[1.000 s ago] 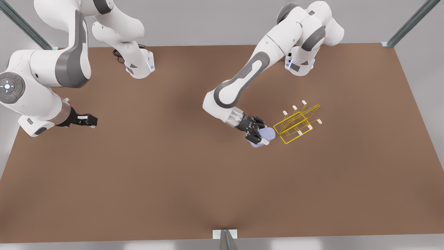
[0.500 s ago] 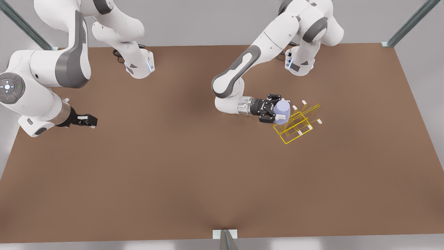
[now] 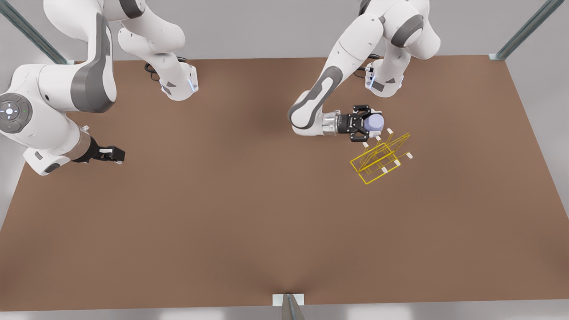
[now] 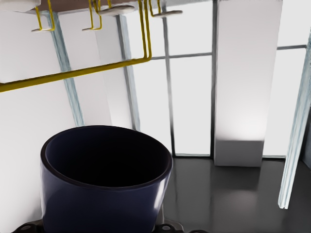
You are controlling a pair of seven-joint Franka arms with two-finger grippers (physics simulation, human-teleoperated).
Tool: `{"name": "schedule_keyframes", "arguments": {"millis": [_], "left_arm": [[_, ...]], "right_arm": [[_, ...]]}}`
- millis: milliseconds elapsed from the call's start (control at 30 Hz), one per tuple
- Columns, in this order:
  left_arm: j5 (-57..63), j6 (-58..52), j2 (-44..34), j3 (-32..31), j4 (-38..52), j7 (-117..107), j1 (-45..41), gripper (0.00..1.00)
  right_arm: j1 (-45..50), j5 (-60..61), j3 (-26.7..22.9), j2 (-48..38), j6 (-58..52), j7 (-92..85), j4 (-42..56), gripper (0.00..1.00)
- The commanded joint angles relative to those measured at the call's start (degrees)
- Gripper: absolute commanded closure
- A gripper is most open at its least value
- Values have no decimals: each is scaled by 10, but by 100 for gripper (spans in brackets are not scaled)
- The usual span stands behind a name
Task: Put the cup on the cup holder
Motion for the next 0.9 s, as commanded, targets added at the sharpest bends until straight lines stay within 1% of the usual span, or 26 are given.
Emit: {"name": "schedule_keyframes", "arguments": {"millis": [0,133,333,400,467,533,567,867], "left_arm": [[-38,35,1,0,-1,-199,0,23],[-82,73,15,-12,1,-276,-2,23],[-76,111,36,-11,22,-294,2,23],[-70,127,41,-9,24,-306,5,23],[-70,127,46,-9,35,-308,4,23],[-70,126,46,-9,36,-306,4,23],[-70,123,46,-9,36,-305,3,23],[-55,124,51,-8,44,-302,14,23]], "right_arm": [[-1,1,0,-1,0,1,0,0],[-1,0,0,0,0,1,0,0],[-1,4,-1,-1,7,3,9,0],[0,10,-1,6,38,3,8,0],[-4,14,-1,21,84,2,7,0],[-4,11,-1,36,94,2,8,0],[-11,39,-1,38,107,2,8,0],[-25,42,-4,46,124,0,11,0]]}}
